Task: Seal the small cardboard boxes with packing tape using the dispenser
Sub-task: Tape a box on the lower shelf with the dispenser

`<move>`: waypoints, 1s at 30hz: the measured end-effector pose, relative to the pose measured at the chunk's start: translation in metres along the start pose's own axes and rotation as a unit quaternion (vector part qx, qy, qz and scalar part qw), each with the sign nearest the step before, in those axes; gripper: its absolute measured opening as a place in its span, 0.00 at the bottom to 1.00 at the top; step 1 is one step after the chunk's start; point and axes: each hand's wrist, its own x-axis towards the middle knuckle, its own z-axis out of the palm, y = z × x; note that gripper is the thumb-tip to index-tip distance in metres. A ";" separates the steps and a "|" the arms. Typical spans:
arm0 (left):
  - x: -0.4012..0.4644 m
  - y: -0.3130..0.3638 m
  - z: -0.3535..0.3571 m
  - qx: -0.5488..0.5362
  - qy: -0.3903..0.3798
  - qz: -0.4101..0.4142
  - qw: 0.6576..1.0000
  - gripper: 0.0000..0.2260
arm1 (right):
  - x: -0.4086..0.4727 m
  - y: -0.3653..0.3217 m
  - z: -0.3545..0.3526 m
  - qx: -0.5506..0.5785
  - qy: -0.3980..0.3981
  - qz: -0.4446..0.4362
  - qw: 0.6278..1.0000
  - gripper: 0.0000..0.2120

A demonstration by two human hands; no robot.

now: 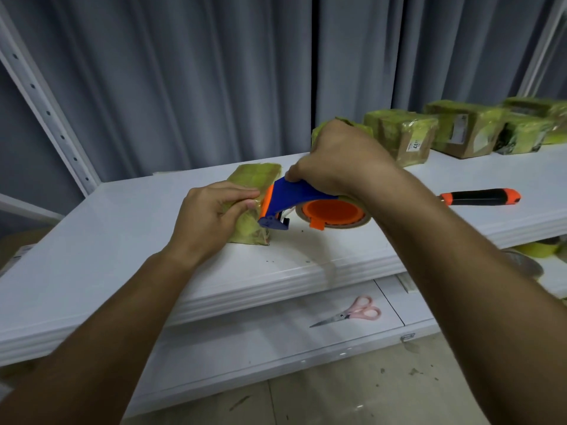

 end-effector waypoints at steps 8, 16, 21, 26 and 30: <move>-0.002 0.001 0.003 -0.001 0.011 -0.007 1.000 0.07 | -0.003 -0.010 0.004 -0.048 0.048 -0.002 0.998 0.16; -0.001 0.003 0.002 0.025 0.010 -0.003 1.000 0.07 | 0.000 0.012 0.002 -0.017 0.010 0.001 1.000 0.15; -0.003 0.015 0.008 0.037 0.028 0.027 0.999 0.06 | -0.009 0.003 0.038 -0.138 0.092 -0.032 0.986 0.10; 0.002 0.017 0.009 0.016 0.003 0.032 0.999 0.06 | 0.003 0.007 0.026 -0.115 0.163 -0.029 0.979 0.16; 0.001 0.019 0.005 0.010 -0.011 0.009 1.000 0.08 | 0.007 0.015 0.020 -0.105 0.149 -0.014 0.983 0.15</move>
